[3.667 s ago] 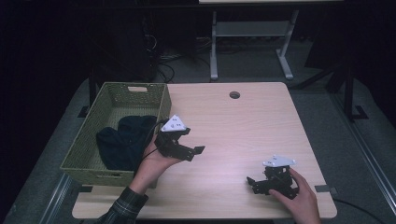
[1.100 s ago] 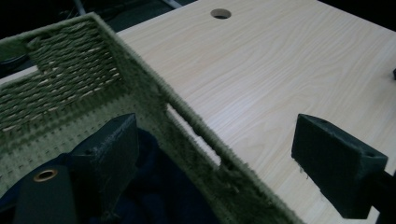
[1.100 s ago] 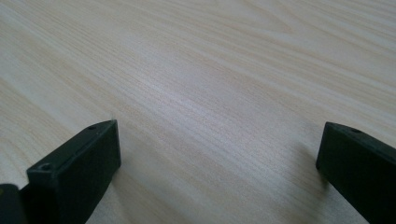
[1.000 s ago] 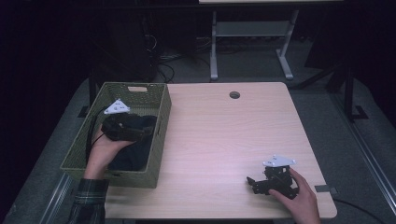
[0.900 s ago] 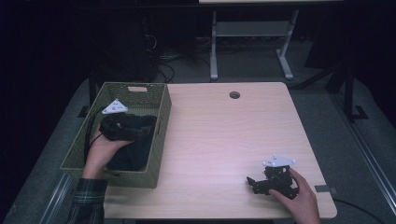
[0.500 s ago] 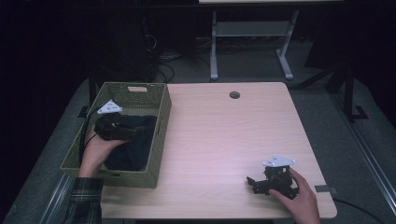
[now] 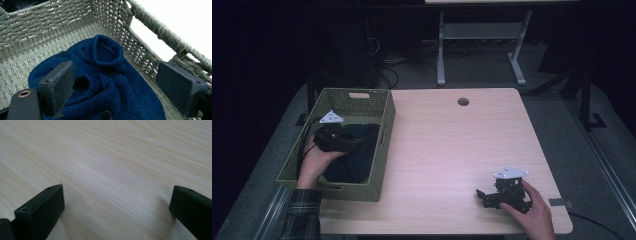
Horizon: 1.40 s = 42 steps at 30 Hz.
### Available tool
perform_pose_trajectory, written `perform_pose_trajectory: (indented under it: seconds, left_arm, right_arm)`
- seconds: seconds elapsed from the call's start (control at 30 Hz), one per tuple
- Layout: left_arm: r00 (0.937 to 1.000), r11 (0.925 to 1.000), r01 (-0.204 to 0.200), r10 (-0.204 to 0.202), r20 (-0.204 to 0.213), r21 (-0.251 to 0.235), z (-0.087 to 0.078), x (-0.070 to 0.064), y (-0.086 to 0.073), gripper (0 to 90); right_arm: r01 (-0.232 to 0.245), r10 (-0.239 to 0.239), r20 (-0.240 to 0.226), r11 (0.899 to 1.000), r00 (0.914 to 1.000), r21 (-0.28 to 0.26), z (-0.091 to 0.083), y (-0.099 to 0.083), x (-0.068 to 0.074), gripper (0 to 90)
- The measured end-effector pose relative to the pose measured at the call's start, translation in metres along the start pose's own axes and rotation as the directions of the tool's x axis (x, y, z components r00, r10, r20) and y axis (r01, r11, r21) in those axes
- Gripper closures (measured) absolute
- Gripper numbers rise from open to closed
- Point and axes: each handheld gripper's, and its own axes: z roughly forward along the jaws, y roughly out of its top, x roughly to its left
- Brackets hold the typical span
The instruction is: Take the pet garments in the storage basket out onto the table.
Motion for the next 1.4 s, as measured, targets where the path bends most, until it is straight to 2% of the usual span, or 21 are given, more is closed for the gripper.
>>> perform_pose_trajectory:
  seconds: [0.47, 0.73, 0.93, 0.97, 1.1, 1.23, 1.3, 1.4]
  left_arm:
    - [1.0000, 0.9967, -0.003, 0.004, -0.009, 0.081, 0.019, 0.004, -0.011, 13.7]
    - [0.9998, 0.9887, -0.014, 0.015, -0.010, 0.149, 0.028, 0.002, -0.015, 13.5]
    - [0.9996, 0.9843, -0.027, 0.029, -0.008, 0.174, 0.032, 0.001, -0.016, 13.5]
    - [0.9990, 0.9802, -0.037, 0.041, -0.018, 0.194, 0.034, 0.001, -0.017, 13.5]
    - [0.9986, 0.9740, -0.045, 0.050, -0.017, 0.222, 0.038, 0.000, -0.019, 13.5]
    - [0.9987, 0.9715, -0.042, 0.047, -0.016, 0.233, 0.039, -0.001, -0.020, 13.5]
    - [0.9988, 0.9636, -0.037, 0.045, -0.022, 0.265, 0.043, -0.002, -0.022, 13.7]
    - [0.9987, 0.9558, -0.038, 0.046, -0.022, 0.291, 0.047, -0.003, -0.023, 13.7]
  right_arm:
    - [-0.002, 0.002, 0.001, 1.000, 1.0000, 0.000, 0.000, 0.000, 0.000, 0.0]
    - [-0.002, 0.002, 0.001, 1.000, 1.0000, 0.000, 0.000, 0.000, 0.000, 0.0]
    - [-0.001, 0.001, 0.001, 1.000, 1.0000, 0.000, 0.000, 0.000, 0.000, 0.0]
    - [-0.001, 0.001, 0.001, 1.000, 1.0000, 0.000, 0.000, 0.000, 0.000, 0.0]
    - [-0.001, 0.001, 0.001, 1.000, 1.0000, 0.000, 0.000, 0.000, 0.000, 0.0]
    - [-0.002, 0.002, 0.001, 1.000, 1.0000, 0.000, 0.000, 0.000, 0.000, 0.0]
    - [-0.001, 0.001, 0.001, 1.000, 1.0000, 0.000, 0.000, 0.000, 0.000, 0.0]
    - [-0.001, 0.001, 0.001, 1.000, 1.0000, 0.000, 0.000, 0.000, 0.000, 0.0]
